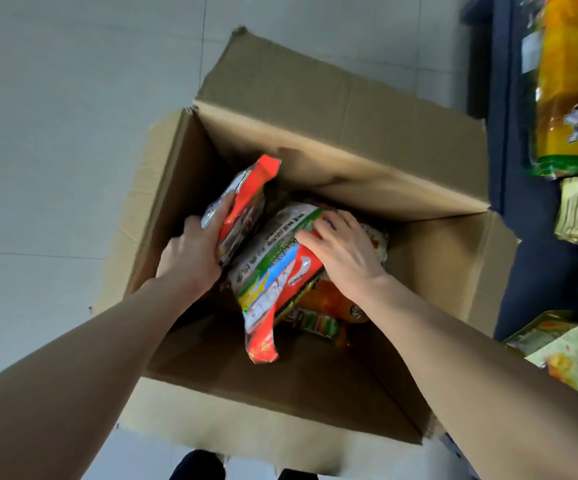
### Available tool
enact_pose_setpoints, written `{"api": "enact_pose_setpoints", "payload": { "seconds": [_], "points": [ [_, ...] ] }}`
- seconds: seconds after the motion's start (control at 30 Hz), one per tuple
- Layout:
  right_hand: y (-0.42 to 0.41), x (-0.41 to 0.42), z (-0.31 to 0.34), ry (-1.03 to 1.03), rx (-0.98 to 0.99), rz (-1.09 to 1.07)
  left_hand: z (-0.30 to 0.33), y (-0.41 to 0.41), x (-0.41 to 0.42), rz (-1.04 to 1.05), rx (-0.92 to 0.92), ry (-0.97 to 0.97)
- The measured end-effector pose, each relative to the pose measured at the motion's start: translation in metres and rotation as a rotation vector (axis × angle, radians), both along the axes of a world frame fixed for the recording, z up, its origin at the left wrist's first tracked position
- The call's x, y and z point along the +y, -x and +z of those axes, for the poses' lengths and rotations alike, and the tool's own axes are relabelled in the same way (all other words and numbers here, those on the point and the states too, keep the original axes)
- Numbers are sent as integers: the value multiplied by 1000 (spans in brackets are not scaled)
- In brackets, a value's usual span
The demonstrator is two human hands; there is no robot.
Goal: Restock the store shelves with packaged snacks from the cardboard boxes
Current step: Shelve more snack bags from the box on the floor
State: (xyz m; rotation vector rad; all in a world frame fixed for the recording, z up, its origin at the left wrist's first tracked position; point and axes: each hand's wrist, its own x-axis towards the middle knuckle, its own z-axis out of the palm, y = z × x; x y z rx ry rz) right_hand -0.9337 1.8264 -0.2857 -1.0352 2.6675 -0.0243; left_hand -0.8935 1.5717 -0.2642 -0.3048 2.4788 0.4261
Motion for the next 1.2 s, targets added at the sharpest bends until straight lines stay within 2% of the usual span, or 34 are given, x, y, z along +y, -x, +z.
{"api": "enact_pose_setpoints", "payload": {
  "seconds": [0.2, 0.33, 0.4, 0.5, 0.63, 0.73, 0.9, 1.2],
  "points": [
    [-8, 26, 115, 3, -43, -4, 90, -20, 4, 134, 30, -74],
    [-25, 47, 199, 16, -100, -136, 168, -32, 5, 191, 111, -106],
    [-34, 59, 246, 14, -137, -308, 209, -39, 2, 201, 152, -114],
    [-53, 76, 317, 59, -270, -706, 271, -51, -1, 253, 212, -129],
    [-93, 97, 391, 319, -396, -1169, 350, -66, 14, 291, 229, -154],
    [-125, 106, 429, 455, -380, -1347, 404, -77, 32, 224, 239, -174],
    [-175, 109, 497, 574, -261, -1503, 470, -90, 64, 30, 290, -229],
    [-323, 89, 595, 493, 91, -1733, 548, -140, 81, -472, 418, -287]
  ]
}}
